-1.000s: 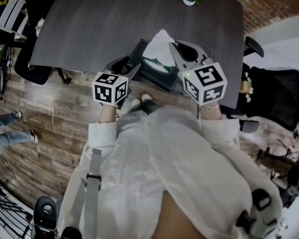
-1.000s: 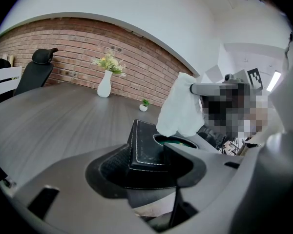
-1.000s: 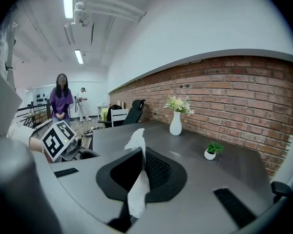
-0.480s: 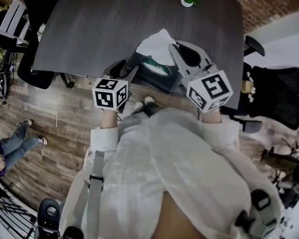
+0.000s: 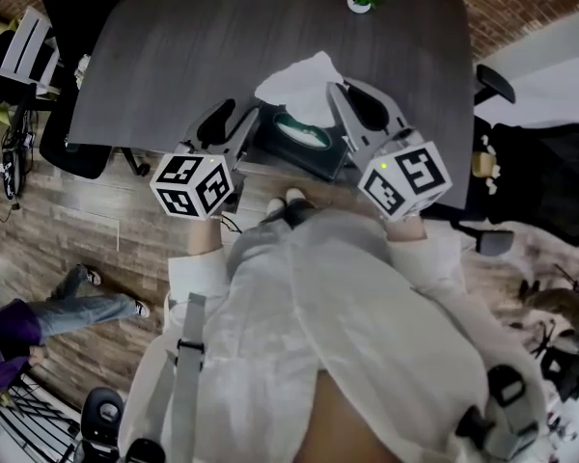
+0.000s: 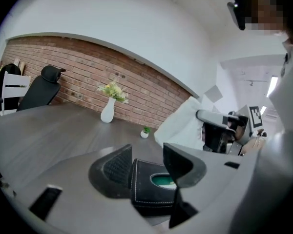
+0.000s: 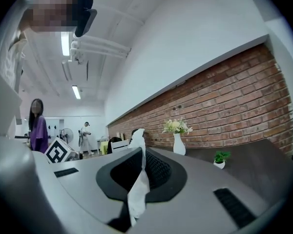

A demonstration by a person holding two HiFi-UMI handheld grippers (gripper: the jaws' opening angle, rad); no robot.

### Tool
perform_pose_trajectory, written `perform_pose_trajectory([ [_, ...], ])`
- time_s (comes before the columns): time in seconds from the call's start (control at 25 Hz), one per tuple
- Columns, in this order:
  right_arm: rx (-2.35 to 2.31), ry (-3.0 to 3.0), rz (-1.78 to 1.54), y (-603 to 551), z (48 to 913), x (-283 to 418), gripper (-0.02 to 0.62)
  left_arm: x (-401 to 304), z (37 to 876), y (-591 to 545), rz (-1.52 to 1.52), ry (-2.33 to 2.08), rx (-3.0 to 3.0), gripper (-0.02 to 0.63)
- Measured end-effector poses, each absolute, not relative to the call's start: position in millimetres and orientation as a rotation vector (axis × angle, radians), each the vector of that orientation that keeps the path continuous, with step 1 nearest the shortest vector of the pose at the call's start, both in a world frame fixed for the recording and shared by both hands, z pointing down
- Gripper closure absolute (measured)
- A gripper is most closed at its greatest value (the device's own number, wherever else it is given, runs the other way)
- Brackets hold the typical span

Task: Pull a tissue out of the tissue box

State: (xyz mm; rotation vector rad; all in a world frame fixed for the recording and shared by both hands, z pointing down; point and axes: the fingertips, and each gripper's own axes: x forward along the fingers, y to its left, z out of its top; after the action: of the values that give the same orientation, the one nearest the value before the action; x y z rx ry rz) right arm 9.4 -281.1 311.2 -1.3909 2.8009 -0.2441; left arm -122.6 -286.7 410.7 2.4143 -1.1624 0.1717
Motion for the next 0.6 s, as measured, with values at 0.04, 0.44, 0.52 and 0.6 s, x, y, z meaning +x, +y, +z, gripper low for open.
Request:
perform_pose_trajectory([
  [0.04, -1.396, 2.788, -0.241, -281, 311, 11, 0.585, -121, 404, -287, 0.153, -1.159, 2.433, 0.405],
  [0.44, -1.385, 2.684, -0.328, -273, 309, 14, 0.586, -111, 383, -279, 0.117, -1.101, 2.525, 0.41],
  [0.52, -1.375, 2.68, -0.347, -271, 310, 13, 0.584, -111, 382, -279, 0.098, -1.087, 2.518, 0.422],
  [0.6, -1.364, 2.684, -0.357, -271, 312, 13, 0.584, -111, 382, -279, 0.077, -1.085, 2.509, 0.437],
])
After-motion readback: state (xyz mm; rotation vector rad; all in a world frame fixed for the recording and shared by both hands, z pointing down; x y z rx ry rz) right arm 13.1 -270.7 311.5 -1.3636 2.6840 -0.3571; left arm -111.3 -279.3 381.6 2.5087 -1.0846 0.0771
